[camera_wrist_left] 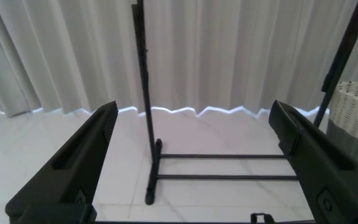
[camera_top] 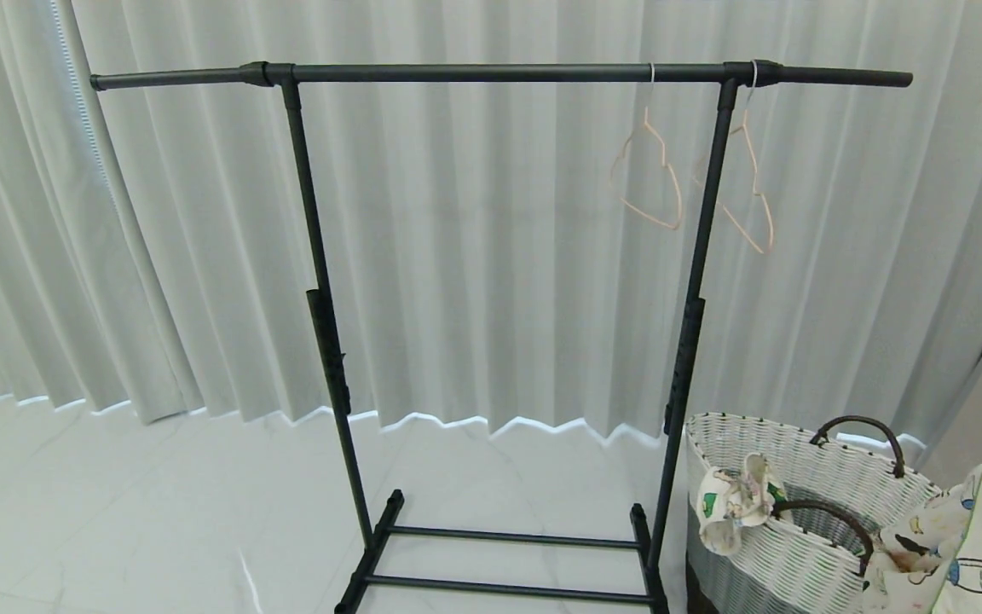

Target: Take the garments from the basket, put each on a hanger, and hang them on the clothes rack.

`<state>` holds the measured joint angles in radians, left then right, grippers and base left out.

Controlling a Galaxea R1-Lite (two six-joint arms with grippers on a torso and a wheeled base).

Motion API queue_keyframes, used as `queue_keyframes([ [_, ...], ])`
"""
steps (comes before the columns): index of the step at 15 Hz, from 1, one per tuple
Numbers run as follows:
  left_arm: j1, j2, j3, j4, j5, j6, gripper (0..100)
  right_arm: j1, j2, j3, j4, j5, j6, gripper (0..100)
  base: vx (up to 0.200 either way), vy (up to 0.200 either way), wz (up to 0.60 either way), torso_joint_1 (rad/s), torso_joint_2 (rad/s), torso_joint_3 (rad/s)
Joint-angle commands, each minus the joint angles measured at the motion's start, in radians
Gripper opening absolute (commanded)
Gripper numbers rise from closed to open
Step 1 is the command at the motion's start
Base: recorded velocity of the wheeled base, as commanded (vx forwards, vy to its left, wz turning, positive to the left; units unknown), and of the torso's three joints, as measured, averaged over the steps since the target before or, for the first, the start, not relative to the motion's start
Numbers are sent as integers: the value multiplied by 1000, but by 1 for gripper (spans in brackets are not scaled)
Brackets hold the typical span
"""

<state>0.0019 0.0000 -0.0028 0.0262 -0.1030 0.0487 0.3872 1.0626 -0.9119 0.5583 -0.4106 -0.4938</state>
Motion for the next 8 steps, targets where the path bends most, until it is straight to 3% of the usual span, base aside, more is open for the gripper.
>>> queue_keyframes([
  [1, 0, 0, 0, 0, 0, 2, 100, 51, 16, 1, -12, 9, 15, 0, 0, 200, 0, -2, 2, 2],
  [2, 1, 0, 0, 0, 0, 8, 100, 117, 30, 1, -28, 10, 51, 0, 0, 0, 0, 0, 0, 0],
  [5, 1, 0, 1, -5, -3, 51, 100, 349, 126, -21, -38, 6, 293, 0, 0, 0, 0, 0, 0, 0],
  [7, 1, 2, 0, -2, -3, 43, 100, 433, 178, -45, -38, 6, 371, 0, 0, 0, 0, 0, 0, 0],
  [8, 1, 2, 0, -2, -6, 80, 100, 460, 209, -62, -38, 6, 396, 0, 0, 0, 0, 0, 0, 0],
])
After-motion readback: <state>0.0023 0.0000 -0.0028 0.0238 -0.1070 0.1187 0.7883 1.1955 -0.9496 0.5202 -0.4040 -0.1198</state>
